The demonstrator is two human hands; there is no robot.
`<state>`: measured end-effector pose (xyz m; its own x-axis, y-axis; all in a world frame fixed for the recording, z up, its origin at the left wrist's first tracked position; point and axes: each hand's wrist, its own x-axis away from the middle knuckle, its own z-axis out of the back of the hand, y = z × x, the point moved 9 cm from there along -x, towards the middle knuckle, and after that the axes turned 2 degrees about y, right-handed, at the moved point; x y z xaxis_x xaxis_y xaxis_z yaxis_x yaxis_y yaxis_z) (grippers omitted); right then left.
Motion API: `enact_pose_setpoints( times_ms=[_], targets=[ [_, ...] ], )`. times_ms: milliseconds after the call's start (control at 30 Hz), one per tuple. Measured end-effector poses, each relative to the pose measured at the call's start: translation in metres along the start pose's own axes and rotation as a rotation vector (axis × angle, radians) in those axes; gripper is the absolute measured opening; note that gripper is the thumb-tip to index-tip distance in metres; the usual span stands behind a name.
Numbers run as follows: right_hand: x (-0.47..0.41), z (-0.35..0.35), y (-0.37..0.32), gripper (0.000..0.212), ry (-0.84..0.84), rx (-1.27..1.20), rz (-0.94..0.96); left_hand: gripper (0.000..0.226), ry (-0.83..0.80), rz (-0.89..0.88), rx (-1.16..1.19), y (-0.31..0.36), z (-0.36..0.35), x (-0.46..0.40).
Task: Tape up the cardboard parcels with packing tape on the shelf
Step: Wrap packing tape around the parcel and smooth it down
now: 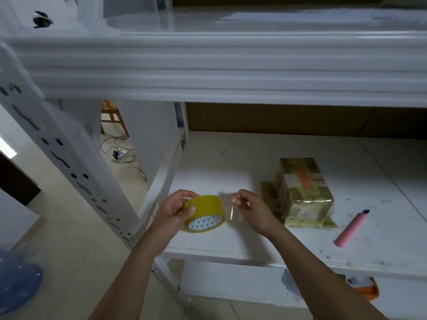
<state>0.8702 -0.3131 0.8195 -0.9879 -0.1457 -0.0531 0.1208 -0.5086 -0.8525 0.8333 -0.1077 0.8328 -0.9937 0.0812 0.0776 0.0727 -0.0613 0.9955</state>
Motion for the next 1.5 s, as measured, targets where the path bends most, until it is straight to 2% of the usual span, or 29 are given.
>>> enact_pose_setpoints(
  times_ms=[133,267,400,500,567,700,767,833,1033,1400,1500],
  targets=[
    [-0.006,0.043,-0.046,0.019,0.133,0.08,0.19,0.02,-0.067,-0.075,0.137,0.029,-0.01,-0.01],
    [0.004,0.091,-0.062,0.021,0.229,0.154,0.283,0.034,-0.153,-0.118,0.158,0.059,-0.037,-0.018],
    [0.024,0.135,-0.045,0.021,0.311,0.188,0.206,0.048,-0.249,-0.126,0.153,0.072,-0.074,-0.02],
    [0.043,0.169,-0.032,0.039,0.413,0.151,0.134,0.065,-0.291,-0.155,0.067,0.079,-0.102,-0.021],
    [0.054,0.189,-0.025,0.04,0.467,0.062,0.1,0.064,-0.319,-0.191,0.023,0.087,-0.122,-0.019],
    [0.074,0.218,-0.005,0.012,0.558,-0.02,0.024,0.044,-0.339,-0.218,-0.078,0.1,-0.148,-0.021],
    [0.085,0.231,0.008,0.011,0.607,-0.055,-0.015,0.035,-0.342,-0.24,-0.272,0.103,-0.154,-0.026],
    [0.091,0.237,0.018,0.011,0.613,-0.095,-0.041,0.029,-0.361,-0.243,-0.458,0.102,-0.162,-0.028],
    [0.094,0.233,0.047,0.009,0.612,-0.128,-0.107,0.03,-0.412,-0.244,-0.644,0.091,-0.188,-0.031],
    [0.079,0.223,0.074,0.008,0.553,-0.155,-0.166,0.038,-0.434,-0.133,-0.679,0.068,-0.193,-0.039],
    [0.08,0.215,0.093,0.006,0.526,-0.237,-0.211,0.037,-0.453,-0.045,-0.594,0.055,-0.2,-0.037]
  ],
)
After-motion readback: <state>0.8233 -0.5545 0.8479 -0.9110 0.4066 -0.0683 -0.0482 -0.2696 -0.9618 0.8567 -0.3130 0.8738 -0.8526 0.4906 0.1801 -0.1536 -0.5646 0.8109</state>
